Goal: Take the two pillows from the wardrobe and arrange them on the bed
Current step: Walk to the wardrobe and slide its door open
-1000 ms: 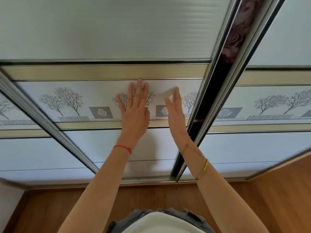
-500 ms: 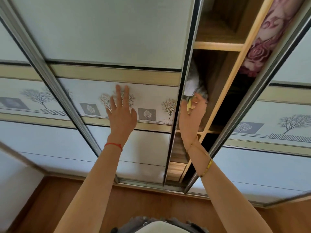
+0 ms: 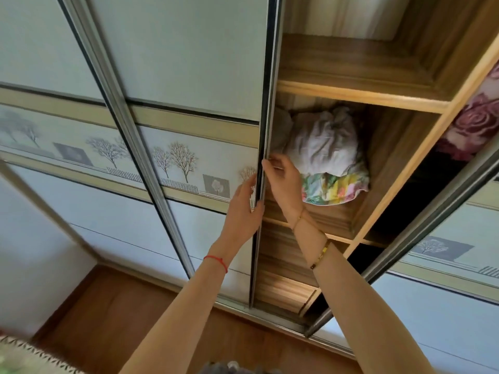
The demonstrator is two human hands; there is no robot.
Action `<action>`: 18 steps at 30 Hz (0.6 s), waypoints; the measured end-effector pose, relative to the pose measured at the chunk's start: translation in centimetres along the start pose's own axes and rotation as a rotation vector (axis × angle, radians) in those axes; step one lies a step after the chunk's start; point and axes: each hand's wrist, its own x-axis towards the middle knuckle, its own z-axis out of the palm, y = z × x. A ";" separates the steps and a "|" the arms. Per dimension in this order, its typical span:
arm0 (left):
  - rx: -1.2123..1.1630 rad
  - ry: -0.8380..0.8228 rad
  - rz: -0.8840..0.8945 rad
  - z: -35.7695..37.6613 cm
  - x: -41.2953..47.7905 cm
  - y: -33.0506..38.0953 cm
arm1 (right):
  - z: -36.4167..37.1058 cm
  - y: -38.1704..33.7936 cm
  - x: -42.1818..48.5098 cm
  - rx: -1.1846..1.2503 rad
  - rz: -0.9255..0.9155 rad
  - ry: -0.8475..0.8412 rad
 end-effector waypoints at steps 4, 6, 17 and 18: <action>-0.011 0.035 -0.050 -0.9 0.2 -0.7 | 2.1 0.1 0.7 0.027 0.046 -0.088; 0.003 0.052 -0.063 -1.6 0.3 -1.1 | 3.2 0.1 0.9 0.035 0.053 -0.115; -0.002 0.208 -0.172 -3.8 1.7 -3.7 | 9.5 -0.2 2.6 -0.009 -0.064 -0.133; -0.019 0.209 -0.188 -4.1 2.0 -3.9 | 10.0 -0.3 2.8 -0.013 -0.062 -0.140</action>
